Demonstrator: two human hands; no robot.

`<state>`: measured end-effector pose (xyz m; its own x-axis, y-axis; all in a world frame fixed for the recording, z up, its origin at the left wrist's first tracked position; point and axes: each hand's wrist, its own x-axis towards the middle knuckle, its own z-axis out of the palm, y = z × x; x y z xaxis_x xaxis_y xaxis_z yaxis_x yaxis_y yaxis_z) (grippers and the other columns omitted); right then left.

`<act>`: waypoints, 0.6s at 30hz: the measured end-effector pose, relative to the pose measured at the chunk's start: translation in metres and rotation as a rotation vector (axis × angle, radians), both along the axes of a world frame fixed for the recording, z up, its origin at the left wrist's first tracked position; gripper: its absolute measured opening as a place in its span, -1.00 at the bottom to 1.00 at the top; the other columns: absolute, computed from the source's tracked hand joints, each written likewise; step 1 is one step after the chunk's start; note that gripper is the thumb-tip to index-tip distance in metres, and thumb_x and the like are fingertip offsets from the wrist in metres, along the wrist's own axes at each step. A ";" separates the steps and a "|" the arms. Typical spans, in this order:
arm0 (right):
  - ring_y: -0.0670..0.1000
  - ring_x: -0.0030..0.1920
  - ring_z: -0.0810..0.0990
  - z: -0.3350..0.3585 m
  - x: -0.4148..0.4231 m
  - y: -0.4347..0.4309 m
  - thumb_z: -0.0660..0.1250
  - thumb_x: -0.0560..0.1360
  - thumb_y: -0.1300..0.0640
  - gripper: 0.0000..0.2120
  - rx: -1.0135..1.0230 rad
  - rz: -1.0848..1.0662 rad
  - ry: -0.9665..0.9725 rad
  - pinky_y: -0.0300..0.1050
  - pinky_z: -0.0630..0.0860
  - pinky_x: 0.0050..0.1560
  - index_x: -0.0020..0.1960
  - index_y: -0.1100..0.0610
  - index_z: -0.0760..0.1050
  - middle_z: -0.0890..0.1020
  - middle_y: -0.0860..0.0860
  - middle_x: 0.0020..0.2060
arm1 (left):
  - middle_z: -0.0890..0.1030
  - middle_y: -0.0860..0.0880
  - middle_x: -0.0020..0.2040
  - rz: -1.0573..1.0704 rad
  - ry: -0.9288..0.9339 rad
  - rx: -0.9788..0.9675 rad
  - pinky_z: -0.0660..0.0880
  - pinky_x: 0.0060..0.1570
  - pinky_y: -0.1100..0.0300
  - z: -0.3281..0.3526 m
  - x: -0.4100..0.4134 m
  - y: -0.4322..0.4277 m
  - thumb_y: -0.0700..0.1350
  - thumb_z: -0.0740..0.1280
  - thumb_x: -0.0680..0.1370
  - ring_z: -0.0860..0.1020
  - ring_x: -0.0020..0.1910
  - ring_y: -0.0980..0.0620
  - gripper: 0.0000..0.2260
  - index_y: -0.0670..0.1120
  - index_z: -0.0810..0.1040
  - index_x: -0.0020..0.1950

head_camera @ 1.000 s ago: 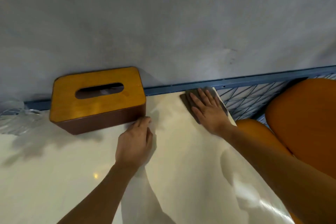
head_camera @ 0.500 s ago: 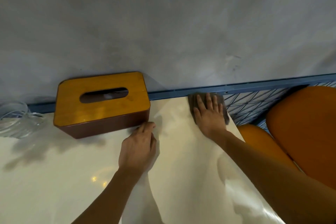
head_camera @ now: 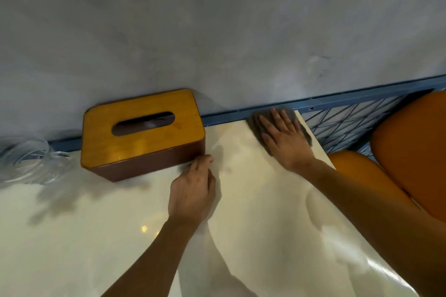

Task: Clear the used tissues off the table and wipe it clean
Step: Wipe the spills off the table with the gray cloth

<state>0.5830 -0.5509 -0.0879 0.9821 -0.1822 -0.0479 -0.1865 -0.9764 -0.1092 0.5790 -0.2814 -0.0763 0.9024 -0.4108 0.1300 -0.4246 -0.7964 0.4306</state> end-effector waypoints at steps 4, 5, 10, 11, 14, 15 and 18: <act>0.11 0.54 -0.30 0.002 -0.016 0.010 -0.22 0.63 -0.20 -0.47 0.057 -0.112 0.017 0.19 -0.26 0.52 0.56 -0.13 -0.20 -0.20 0.04 0.57 | 0.64 -0.07 0.14 0.002 -0.015 -0.009 0.58 -0.09 0.08 -0.002 -0.001 0.001 -0.14 0.20 0.57 0.64 -0.01 -0.09 -0.71 -0.08 0.52 0.27; 0.10 0.54 -0.32 0.003 -0.028 0.021 -0.25 0.61 -0.22 -0.45 0.069 -0.072 0.015 0.19 -0.26 0.52 0.56 -0.14 -0.22 -0.22 0.03 0.56 | 0.64 -0.07 0.15 -0.002 -0.011 -0.010 0.58 -0.07 0.08 -0.001 -0.001 0.001 -0.16 0.23 0.57 0.63 0.01 -0.09 -0.72 -0.09 0.52 0.28; -0.01 0.51 -0.41 0.012 -0.076 0.024 -0.37 0.54 -0.28 -0.44 0.006 0.233 0.085 0.09 -0.35 0.50 0.51 -0.24 -0.35 -0.33 -0.07 0.53 | 0.63 -0.07 0.19 -0.008 -0.015 -0.016 0.58 -0.02 0.08 -0.003 -0.003 0.002 -0.15 0.25 0.58 0.63 0.08 -0.06 -0.71 -0.10 0.52 0.30; -0.01 0.52 -0.39 0.011 -0.070 0.015 -0.37 0.54 -0.27 -0.44 -0.002 0.199 0.072 0.11 -0.33 0.50 0.52 -0.23 -0.34 -0.31 -0.07 0.54 | 0.64 -0.08 0.17 -0.009 -0.021 -0.025 0.59 -0.04 0.07 -0.003 -0.003 0.002 -0.16 0.26 0.57 0.63 0.06 -0.07 -0.72 -0.11 0.53 0.28; 0.05 0.54 -0.33 0.003 -0.037 0.000 -0.29 0.58 -0.26 -0.44 0.050 -0.068 0.024 0.13 -0.31 0.51 0.55 -0.18 -0.23 -0.20 0.00 0.57 | 0.62 -0.07 0.21 -0.004 -0.014 -0.032 0.58 0.01 0.07 -0.003 -0.002 0.001 -0.16 0.25 0.58 0.62 0.10 -0.06 -0.71 -0.10 0.52 0.31; 0.07 0.54 -0.31 0.001 -0.027 0.005 -0.25 0.59 -0.23 -0.44 0.063 -0.150 0.012 0.13 -0.32 0.50 0.56 -0.15 -0.21 -0.19 0.02 0.57 | 0.61 -0.06 0.23 -0.001 -0.007 -0.025 0.56 0.05 0.08 -0.003 -0.002 0.001 -0.14 0.23 0.59 0.61 0.13 -0.05 -0.69 -0.09 0.50 0.33; 0.15 0.54 -0.29 0.002 -0.020 0.040 -0.21 0.63 -0.18 -0.46 0.068 -0.172 0.003 0.21 -0.26 0.51 0.57 -0.10 -0.20 -0.17 0.07 0.57 | 0.60 -0.05 0.25 0.005 -0.001 -0.014 0.56 0.05 0.08 -0.003 -0.002 0.002 -0.13 0.21 0.60 0.60 0.14 -0.05 -0.69 -0.08 0.49 0.34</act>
<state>0.5634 -0.5106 -0.0861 0.9365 -0.3439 -0.0685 -0.3507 -0.9204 -0.1730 0.5772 -0.2791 -0.0795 0.9043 -0.4044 0.1368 -0.4211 -0.7927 0.4408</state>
